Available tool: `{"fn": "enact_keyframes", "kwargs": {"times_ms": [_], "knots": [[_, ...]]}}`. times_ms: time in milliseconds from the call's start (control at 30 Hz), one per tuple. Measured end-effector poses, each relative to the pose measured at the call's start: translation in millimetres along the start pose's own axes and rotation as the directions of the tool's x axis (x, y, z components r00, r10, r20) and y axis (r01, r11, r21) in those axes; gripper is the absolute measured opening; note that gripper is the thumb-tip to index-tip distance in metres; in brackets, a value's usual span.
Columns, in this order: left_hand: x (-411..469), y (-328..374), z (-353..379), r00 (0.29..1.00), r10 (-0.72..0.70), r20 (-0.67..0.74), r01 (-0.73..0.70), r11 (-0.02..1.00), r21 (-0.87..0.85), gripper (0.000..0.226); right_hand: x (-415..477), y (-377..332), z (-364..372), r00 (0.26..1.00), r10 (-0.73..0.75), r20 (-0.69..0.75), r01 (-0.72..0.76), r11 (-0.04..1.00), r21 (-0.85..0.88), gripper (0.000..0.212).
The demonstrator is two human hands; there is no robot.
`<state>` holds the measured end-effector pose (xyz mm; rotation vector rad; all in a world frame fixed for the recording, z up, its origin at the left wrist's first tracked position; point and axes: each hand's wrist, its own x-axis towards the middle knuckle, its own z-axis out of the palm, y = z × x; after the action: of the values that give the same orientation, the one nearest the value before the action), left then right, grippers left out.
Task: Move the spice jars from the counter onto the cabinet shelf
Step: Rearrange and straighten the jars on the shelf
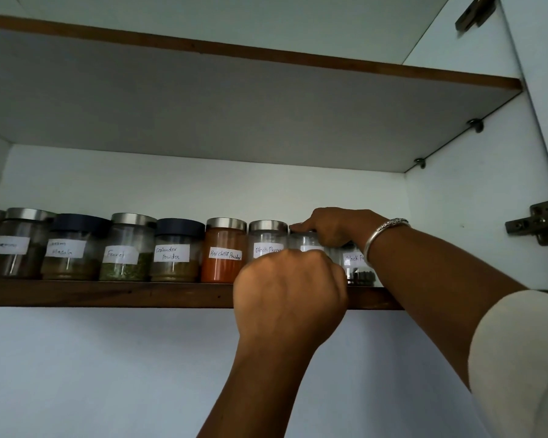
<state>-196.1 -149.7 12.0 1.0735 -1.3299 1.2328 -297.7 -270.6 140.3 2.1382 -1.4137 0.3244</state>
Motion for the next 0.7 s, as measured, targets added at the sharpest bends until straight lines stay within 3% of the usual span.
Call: {"fn": "enact_keyframes", "kwargs": {"times_ms": [133,333,533,633,700], "knots": [[1,0,-2,1.000,-0.018,0.014,0.018,1.000,0.005,0.031,7,0,7,1.000,0.021,0.020,-0.020,1.000,-0.002,0.070],[1,0,-4,0.997,-0.064,0.040,0.066,0.997,-0.043,0.038,-1,0,7,0.994,0.045,-0.097,-0.023,0.976,0.219,0.079],[4,0,-8,0.988,-0.070,0.141,0.080,0.995,-0.064,0.035,-42,-21,-5,0.997,-0.038,-0.067,0.053,0.969,0.241,0.053],[5,0,-10,0.983,-0.044,0.179,0.053,0.998,-0.044,0.034,-80,-39,-13,0.989,-0.125,0.074,0.081,0.896,0.437,0.026],[6,0,-11,0.968,-0.023,0.251,0.030,0.999,-0.026,0.037,-103,-47,-13,0.984,-0.117,0.131,0.046,0.890,0.455,0.018]]}}
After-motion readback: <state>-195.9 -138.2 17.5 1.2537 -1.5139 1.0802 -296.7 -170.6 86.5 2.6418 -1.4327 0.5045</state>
